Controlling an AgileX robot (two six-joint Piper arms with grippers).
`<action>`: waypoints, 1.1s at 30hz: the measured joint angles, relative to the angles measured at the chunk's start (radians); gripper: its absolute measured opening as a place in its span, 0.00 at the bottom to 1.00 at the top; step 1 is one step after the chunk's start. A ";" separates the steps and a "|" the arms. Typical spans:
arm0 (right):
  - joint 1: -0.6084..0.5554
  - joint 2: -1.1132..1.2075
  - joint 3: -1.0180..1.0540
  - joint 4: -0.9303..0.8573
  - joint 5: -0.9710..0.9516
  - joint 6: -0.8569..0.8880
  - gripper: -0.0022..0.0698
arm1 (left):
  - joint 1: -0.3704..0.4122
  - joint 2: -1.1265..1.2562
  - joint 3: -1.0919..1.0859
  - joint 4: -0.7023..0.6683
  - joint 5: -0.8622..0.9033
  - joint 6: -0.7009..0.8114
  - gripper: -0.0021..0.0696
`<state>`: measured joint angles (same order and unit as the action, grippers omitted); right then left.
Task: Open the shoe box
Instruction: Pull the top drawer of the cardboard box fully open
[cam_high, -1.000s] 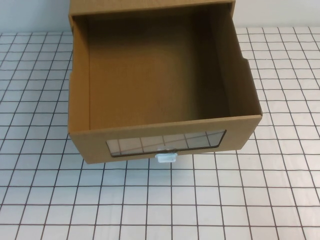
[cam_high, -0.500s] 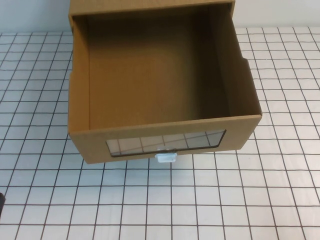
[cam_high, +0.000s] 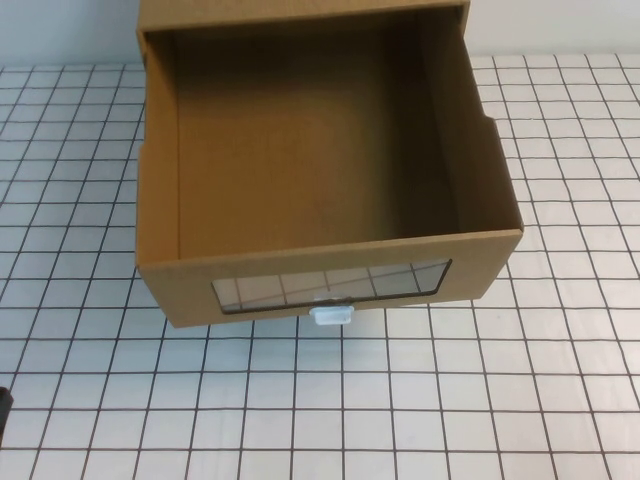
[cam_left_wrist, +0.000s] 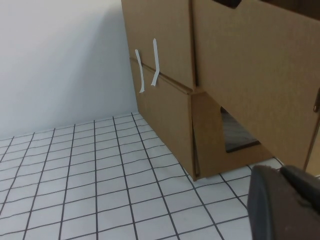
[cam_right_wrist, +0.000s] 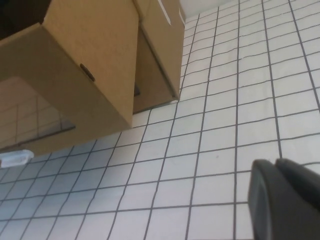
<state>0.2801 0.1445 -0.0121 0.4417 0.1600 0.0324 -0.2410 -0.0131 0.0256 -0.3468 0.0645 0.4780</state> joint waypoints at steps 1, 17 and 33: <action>0.000 0.000 0.000 0.000 0.000 -0.014 0.01 | 0.000 0.000 0.000 0.000 0.000 0.000 0.03; -0.161 -0.061 0.026 -0.205 -0.043 -0.052 0.01 | 0.000 0.000 0.002 0.000 0.002 0.000 0.03; -0.260 -0.152 0.035 -0.242 0.054 -0.117 0.01 | 0.000 0.000 0.002 0.000 0.002 0.000 0.03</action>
<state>0.0201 -0.0077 0.0234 0.1994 0.2138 -0.0847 -0.2410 -0.0131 0.0273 -0.3468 0.0668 0.4780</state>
